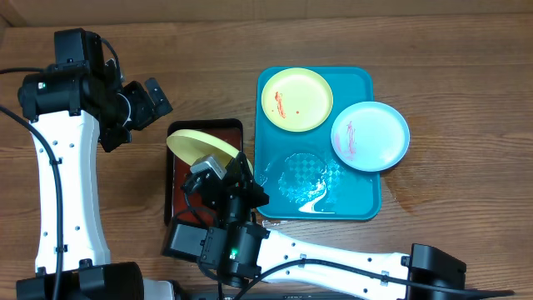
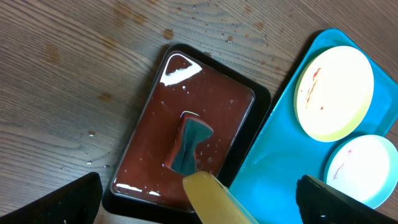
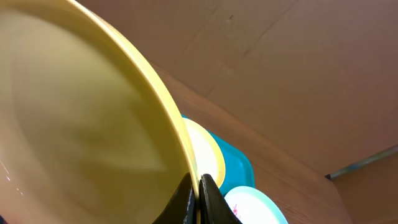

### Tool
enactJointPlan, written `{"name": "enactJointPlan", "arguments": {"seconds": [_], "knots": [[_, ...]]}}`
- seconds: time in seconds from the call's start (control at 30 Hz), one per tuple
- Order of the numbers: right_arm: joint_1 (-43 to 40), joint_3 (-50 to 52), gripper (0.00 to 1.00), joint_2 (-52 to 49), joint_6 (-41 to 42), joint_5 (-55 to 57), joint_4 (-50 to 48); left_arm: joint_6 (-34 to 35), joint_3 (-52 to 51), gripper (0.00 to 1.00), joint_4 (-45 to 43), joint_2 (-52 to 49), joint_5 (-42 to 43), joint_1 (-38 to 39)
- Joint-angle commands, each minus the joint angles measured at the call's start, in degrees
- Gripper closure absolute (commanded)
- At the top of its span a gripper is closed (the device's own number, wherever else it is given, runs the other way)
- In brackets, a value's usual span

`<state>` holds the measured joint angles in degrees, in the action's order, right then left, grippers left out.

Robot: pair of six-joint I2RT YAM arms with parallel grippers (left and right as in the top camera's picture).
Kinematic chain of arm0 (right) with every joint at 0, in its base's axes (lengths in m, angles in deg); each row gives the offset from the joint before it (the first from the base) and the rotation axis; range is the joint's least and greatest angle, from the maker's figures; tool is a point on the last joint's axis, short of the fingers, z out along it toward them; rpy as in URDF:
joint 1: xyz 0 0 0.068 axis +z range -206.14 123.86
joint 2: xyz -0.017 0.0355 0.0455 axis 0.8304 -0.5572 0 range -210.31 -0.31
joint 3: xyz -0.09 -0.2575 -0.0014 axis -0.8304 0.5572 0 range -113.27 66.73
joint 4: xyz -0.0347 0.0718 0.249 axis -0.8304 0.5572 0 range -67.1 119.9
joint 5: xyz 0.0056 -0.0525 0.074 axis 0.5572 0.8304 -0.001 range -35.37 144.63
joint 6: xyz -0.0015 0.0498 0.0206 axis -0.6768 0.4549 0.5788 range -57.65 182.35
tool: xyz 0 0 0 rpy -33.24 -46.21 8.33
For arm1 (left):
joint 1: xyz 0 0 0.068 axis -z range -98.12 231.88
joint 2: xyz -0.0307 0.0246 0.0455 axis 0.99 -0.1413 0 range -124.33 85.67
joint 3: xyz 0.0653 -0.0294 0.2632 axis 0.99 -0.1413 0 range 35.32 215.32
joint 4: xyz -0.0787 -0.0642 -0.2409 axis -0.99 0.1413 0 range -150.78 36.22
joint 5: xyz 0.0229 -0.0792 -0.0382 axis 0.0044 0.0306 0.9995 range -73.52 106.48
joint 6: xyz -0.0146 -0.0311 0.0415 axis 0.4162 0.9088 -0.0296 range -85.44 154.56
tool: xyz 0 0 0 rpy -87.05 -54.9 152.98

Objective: Clean dirty plates on tray and stack at the side

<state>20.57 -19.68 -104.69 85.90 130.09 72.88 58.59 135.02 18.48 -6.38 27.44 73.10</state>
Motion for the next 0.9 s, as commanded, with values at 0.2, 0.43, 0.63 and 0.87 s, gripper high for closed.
{"name": "enactJointPlan", "arguments": {"seconds": [0.2, 0.43, 0.63, 0.87], "knots": [[0.0, -1.4, 0.96, 1.4, 0.0, 2.0, -1.2, -0.2, 0.9, 0.0, -0.2, 0.2, 0.0, -0.2], [0.0, -1.4, 0.96, 1.4, 0.0, 2.1, -1.7, -0.2, 0.9, 0.0, -0.2, 0.2, 0.0, -0.3], [0.0, -1.4, 0.96, 1.4, 0.0, 2.0, -1.7, -0.2, 0.9, 0.0, -0.2, 0.2, 0.0, -0.2], [-6.9, -1.4, 0.96, 1.4, 5.0, -9.9, -1.7, -0.2, 0.9, 0.0, -0.2, 0.2, 0.0, -0.2]]}}
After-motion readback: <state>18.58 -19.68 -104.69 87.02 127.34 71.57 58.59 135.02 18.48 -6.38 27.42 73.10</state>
